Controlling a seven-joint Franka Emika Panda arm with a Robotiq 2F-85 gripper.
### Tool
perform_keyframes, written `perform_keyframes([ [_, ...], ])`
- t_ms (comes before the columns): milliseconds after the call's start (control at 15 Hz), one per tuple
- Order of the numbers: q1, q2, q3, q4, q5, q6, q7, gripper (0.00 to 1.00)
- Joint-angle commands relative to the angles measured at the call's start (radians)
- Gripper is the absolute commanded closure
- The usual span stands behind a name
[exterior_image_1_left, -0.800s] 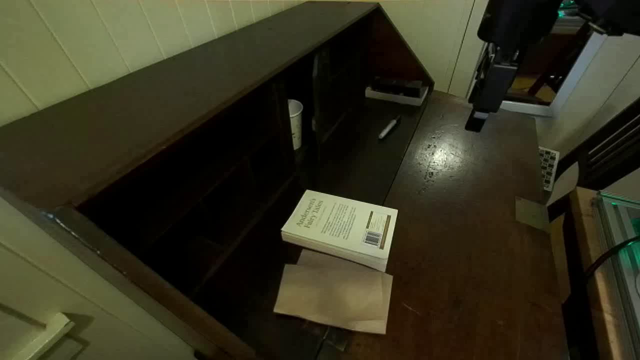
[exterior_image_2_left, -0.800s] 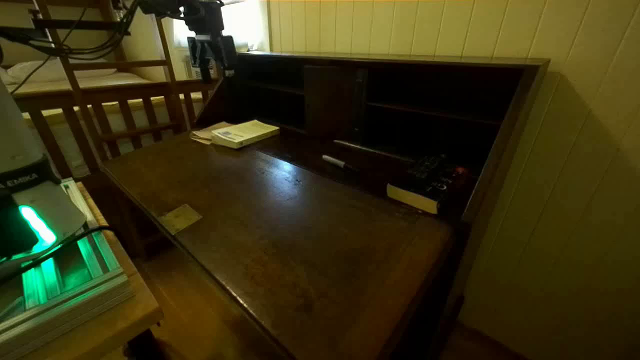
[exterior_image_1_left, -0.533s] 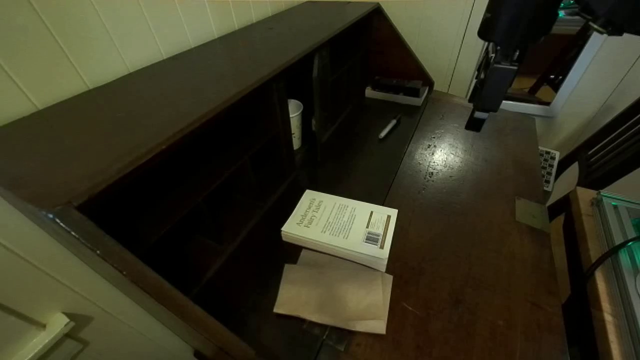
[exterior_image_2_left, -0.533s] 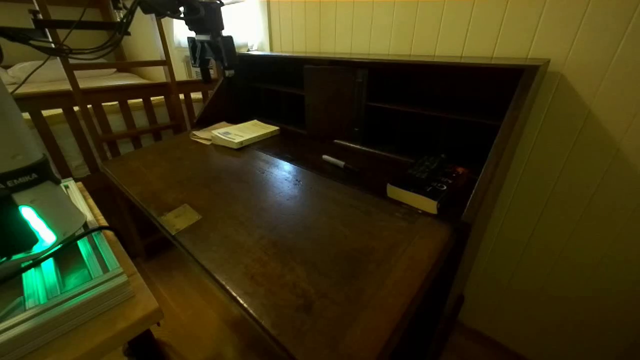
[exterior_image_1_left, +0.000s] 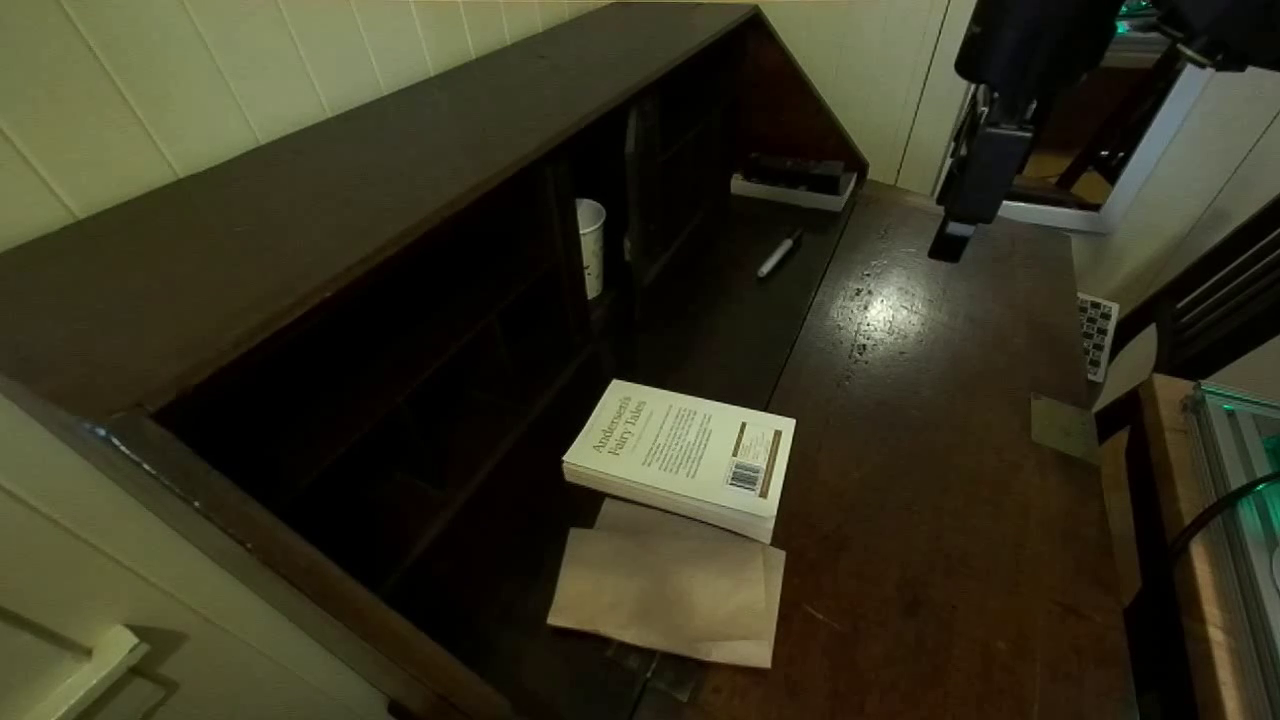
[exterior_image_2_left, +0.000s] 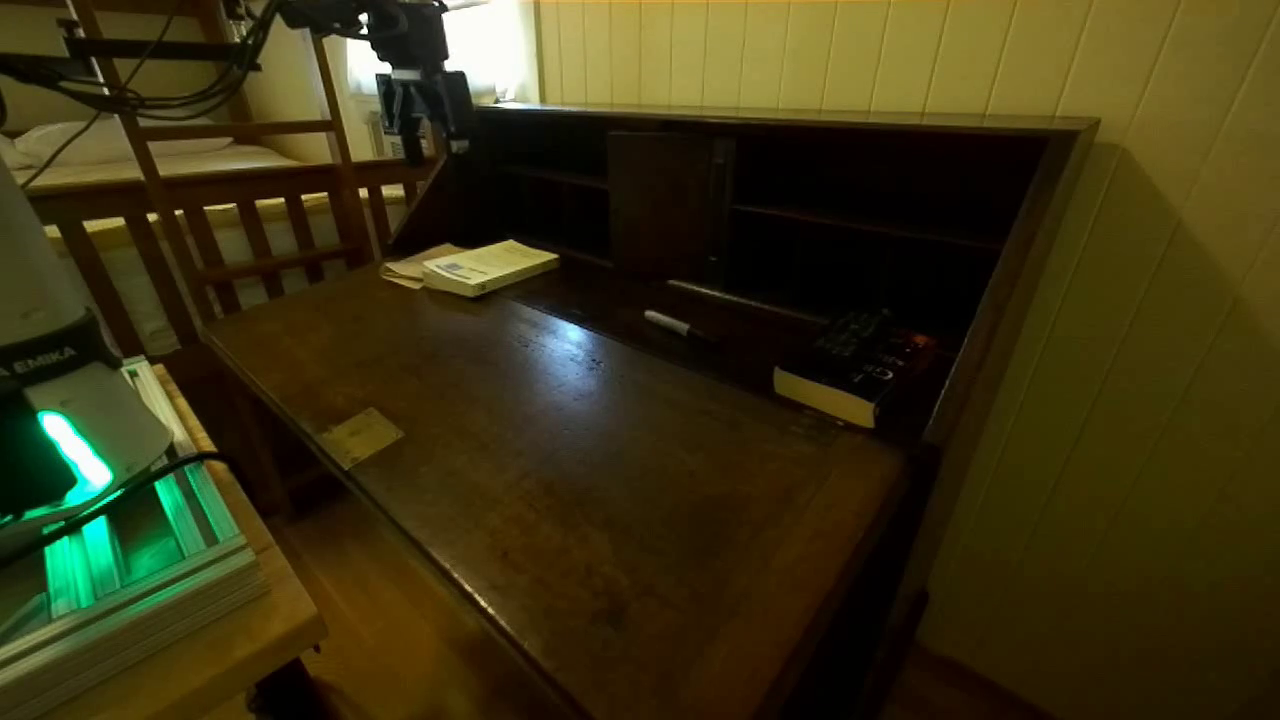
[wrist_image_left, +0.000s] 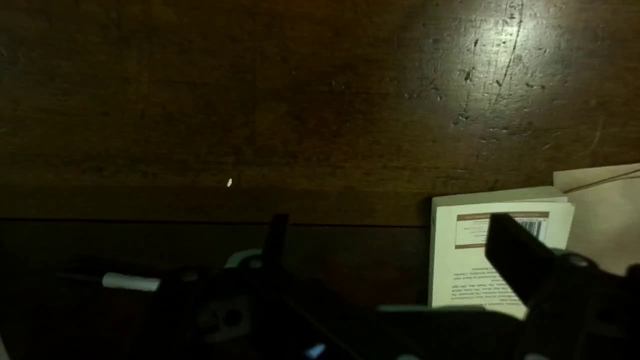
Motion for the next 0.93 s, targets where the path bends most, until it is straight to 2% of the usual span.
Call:
perform_keyframes([
  [0, -0.040, 0.059, 0.016, 0.029, -0.021, 0.107, 0.087, 0.00],
  [133, -0.058, 0.105, 0.023, 0.056, -0.024, 0.187, 0.139, 0.00],
  [467, -0.079, 0.236, 0.057, 0.174, -0.061, 0.293, 0.224, 0.00],
  [867, -0.095, 0.434, 0.075, 0.377, -0.207, 0.364, 0.393, 0.00],
])
